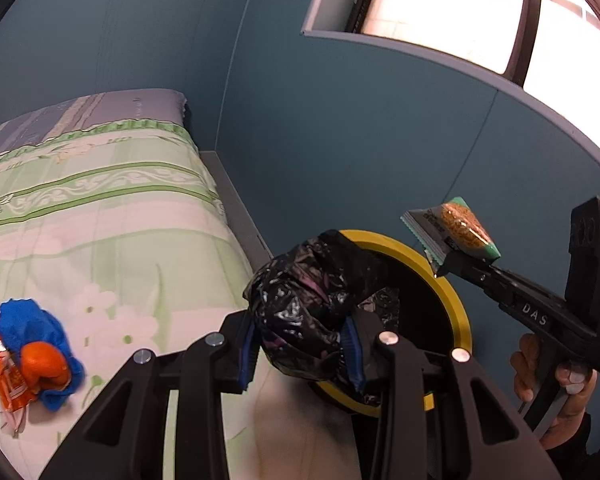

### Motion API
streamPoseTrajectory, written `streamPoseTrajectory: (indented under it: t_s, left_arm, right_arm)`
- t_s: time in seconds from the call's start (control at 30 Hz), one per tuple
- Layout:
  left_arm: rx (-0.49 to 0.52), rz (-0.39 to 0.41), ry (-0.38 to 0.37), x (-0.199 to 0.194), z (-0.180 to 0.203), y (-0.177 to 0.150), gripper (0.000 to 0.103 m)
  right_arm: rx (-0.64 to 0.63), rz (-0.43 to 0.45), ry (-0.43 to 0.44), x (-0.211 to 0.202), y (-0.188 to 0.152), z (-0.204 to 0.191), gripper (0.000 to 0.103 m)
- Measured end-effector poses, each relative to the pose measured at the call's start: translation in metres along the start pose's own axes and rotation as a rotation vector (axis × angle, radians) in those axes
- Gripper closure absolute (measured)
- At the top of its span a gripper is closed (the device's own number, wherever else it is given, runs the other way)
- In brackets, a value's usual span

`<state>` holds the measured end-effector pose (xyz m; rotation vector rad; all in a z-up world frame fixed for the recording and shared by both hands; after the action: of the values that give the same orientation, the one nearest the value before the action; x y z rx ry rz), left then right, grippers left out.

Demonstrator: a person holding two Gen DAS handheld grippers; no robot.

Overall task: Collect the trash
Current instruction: 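Carry the black bag and green snack packet over the yellow bin, then open both tools to drop the black bag and snack packet into the bin, then move both tools back from the bin toward the remaining trash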

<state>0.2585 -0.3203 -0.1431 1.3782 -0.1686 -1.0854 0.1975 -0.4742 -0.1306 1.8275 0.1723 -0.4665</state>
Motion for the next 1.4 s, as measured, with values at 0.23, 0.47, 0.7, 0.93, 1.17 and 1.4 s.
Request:
streamPoseTrajectory:
  t_s: [0.23,0.47,0.7,0.93,1.17,1.4]
  left_arm:
    - [0.005,-0.058,-0.03,0.037,0.019,-0.015,0.07]
    - [0.009,-0.104,-0.052,0.063,0.032,-0.027,0.07]
    - [-0.005,-0.131,-0.081,0.082,0.035,-0.03,0.068]
    - [-0.027,-0.107,-0.064,0.075,0.032,-0.029,0.031]
    - [-0.058,-0.068,-0.027,0.061,0.012,-0.017,0.023]
    - [-0.07,-0.032,0.018,0.031,-0.009,-0.011,0.022]
  right_arm:
    - [0.036,-0.026,-0.035,0.019,-0.005,0.021,0.093]
    - [0.07,-0.06,-0.055,0.037,-0.017,0.037,0.093]
    - [0.082,-0.07,-0.071,0.04,-0.024,0.047,0.092]
    - [0.117,-0.055,-0.102,0.037,-0.021,0.062,0.068]
    - [0.138,-0.038,-0.115,0.027,-0.017,0.068,0.056]
    - [0.135,-0.027,-0.085,0.019,-0.013,0.057,0.055]
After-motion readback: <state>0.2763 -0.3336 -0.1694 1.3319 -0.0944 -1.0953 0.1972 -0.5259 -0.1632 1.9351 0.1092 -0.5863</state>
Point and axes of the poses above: each gripper's, at about its wrist camera, not at the fingertips, and x roughly the way its jaws point, z to its right, y to its top, the point moved 9 cm from there along x, roughly the way its jaws point, and after that the axes turned 9 degrees about z, right-handed, at the moved point
